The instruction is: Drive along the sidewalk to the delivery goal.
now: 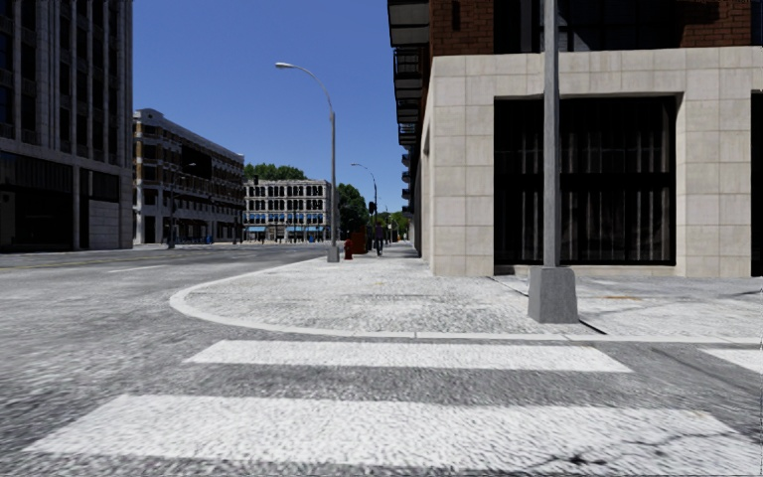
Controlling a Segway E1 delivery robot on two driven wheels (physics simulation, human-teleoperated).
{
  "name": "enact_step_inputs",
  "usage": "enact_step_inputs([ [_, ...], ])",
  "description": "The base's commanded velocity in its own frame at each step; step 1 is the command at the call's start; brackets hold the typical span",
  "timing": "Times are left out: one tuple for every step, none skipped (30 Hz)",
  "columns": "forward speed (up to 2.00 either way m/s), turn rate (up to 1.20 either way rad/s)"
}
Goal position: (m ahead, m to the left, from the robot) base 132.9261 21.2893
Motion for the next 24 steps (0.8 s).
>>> enact_step_inputs([
  [2.00, 0.00],
  [2.00, 0.00],
  [2.00, 0.00],
  [2.00, 0.00],
  [2.00, 0.00],
  [2.00, 0.00],
  [2.00, 0.00],
  [2.00, 0.00],
  [2.00, 0.00],
  [2.00, 0.00],
  [2.00, 0.00],
  [2.00, 0.00],
  [2.00, 0.00],
  [2.00, 0.00],
  [2.00, 0.00],
  [2.00, 0.00],
  [2.00, 0.00],
  [2.00, 0.00],
  [2.00, 0.00],
  [2.00, 0.00],
  [2.00, 0.00],
  [2.00, 0.00],
  [2.00, 0.00],
  [2.00, 0.00],
])
